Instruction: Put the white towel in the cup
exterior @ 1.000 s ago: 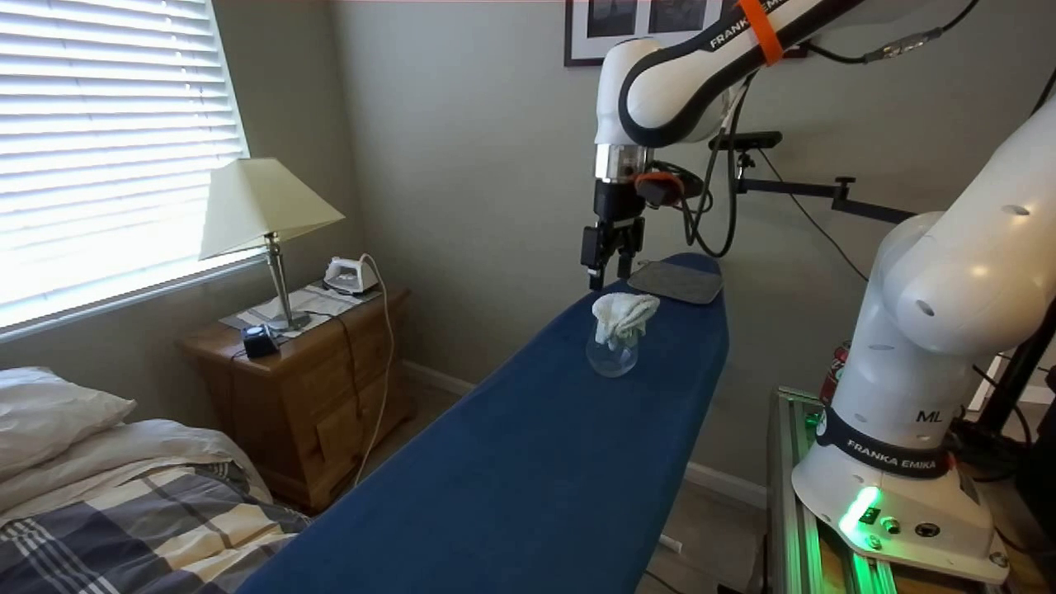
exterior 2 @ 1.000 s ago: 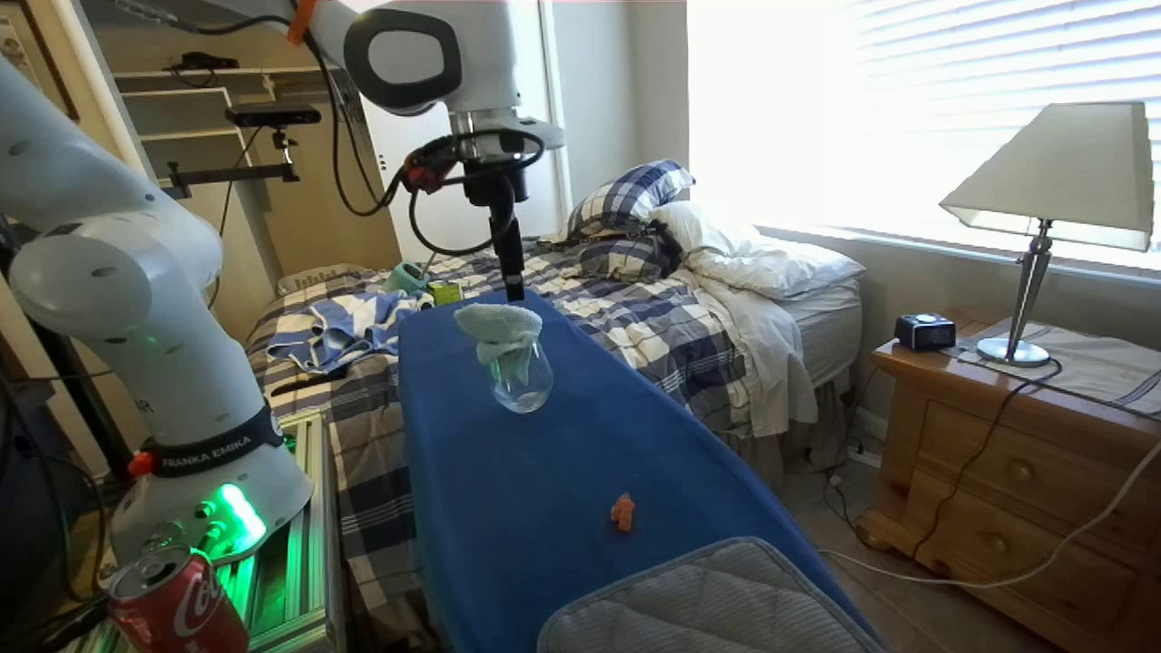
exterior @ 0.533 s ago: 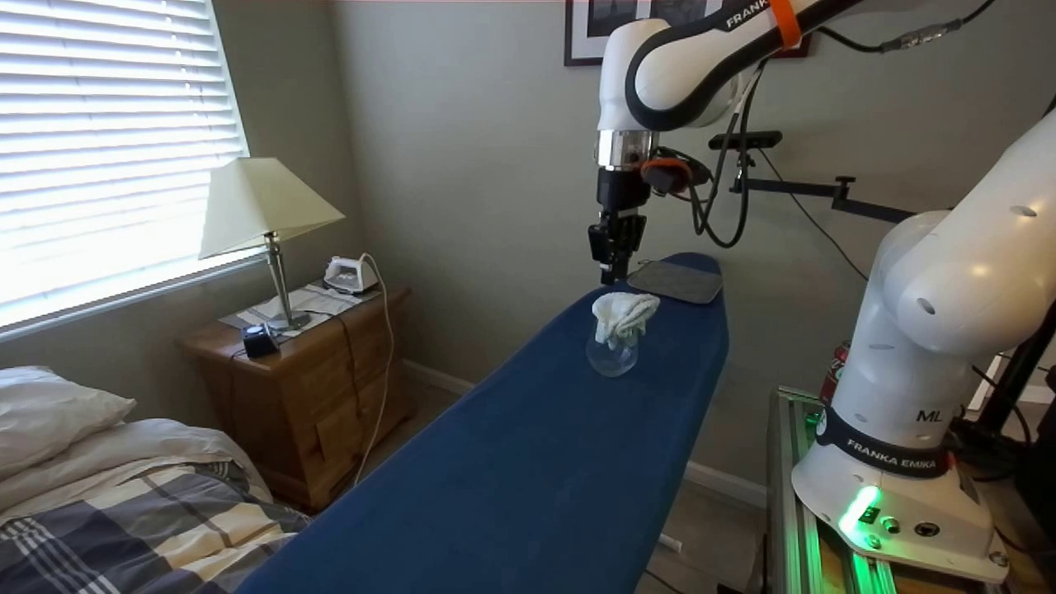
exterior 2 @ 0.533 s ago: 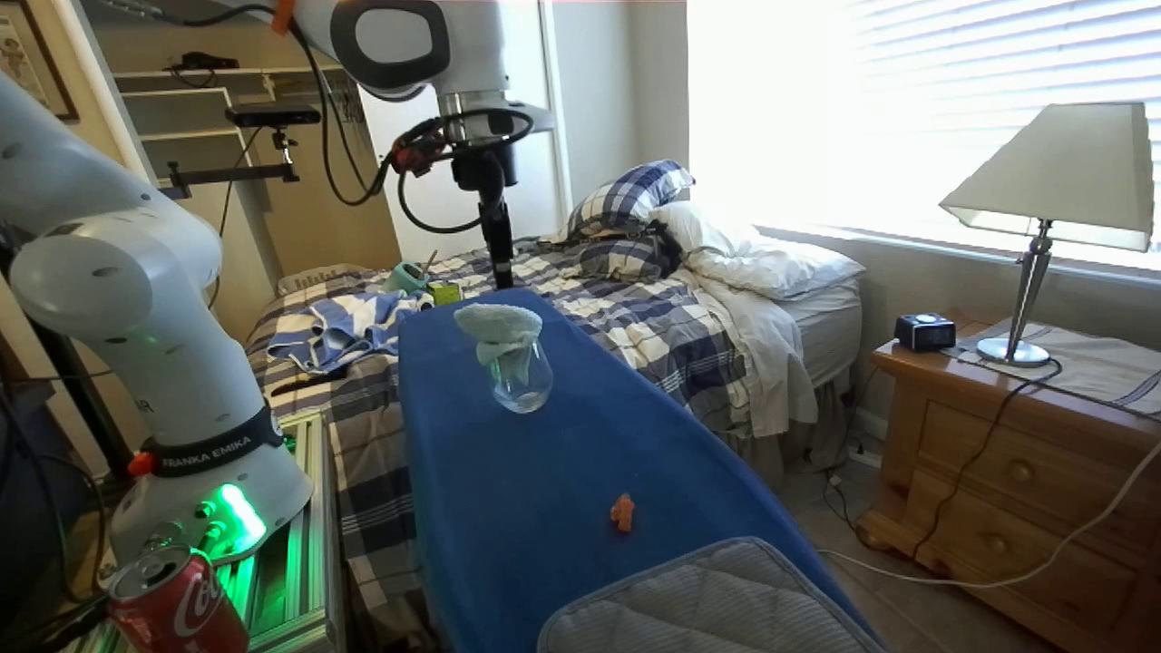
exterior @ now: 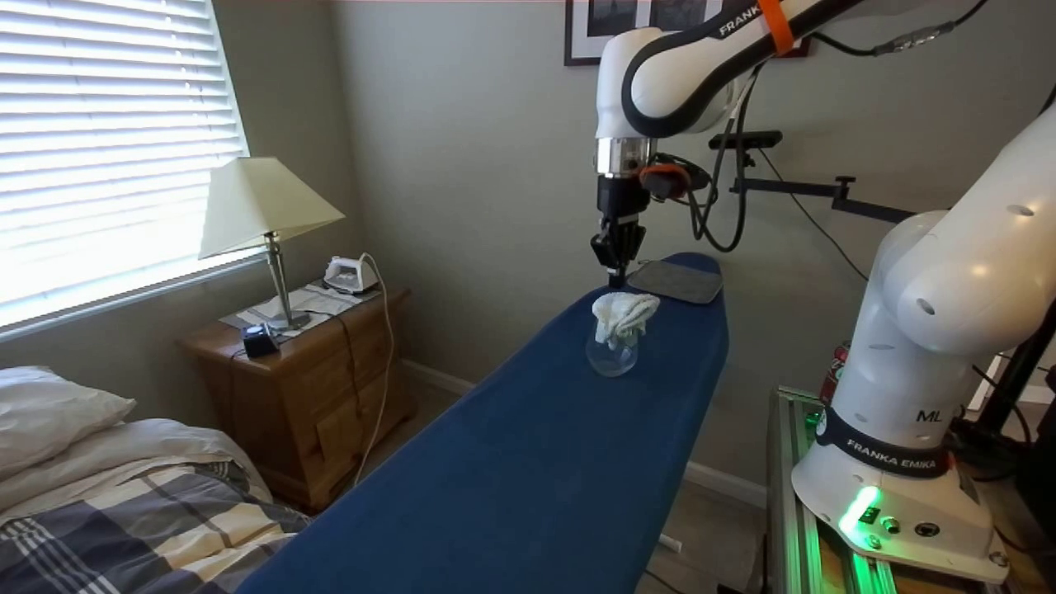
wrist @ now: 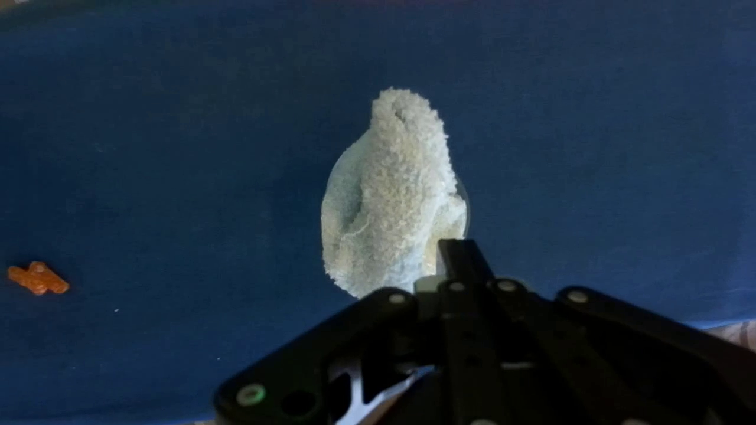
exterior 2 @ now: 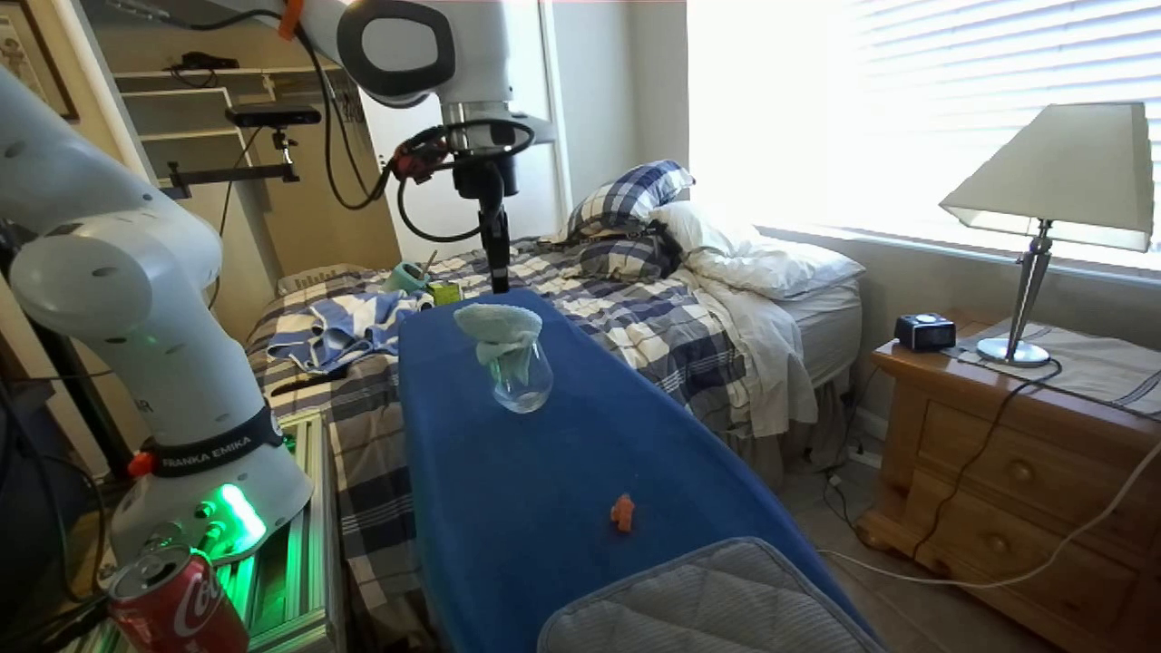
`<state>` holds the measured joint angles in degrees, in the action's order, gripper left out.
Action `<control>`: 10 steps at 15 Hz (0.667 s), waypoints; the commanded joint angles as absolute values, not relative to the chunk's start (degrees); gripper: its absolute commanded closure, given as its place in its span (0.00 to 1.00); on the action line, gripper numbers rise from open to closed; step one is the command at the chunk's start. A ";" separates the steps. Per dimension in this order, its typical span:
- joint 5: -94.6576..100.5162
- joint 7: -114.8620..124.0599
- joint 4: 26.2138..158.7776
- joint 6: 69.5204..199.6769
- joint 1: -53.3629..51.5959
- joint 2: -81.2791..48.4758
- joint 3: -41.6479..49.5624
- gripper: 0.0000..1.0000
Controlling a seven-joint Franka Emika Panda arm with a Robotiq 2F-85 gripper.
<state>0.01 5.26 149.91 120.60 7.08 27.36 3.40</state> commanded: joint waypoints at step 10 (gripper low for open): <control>5.45 11.15 149.80 119.67 8.99 23.29 2.65 1.00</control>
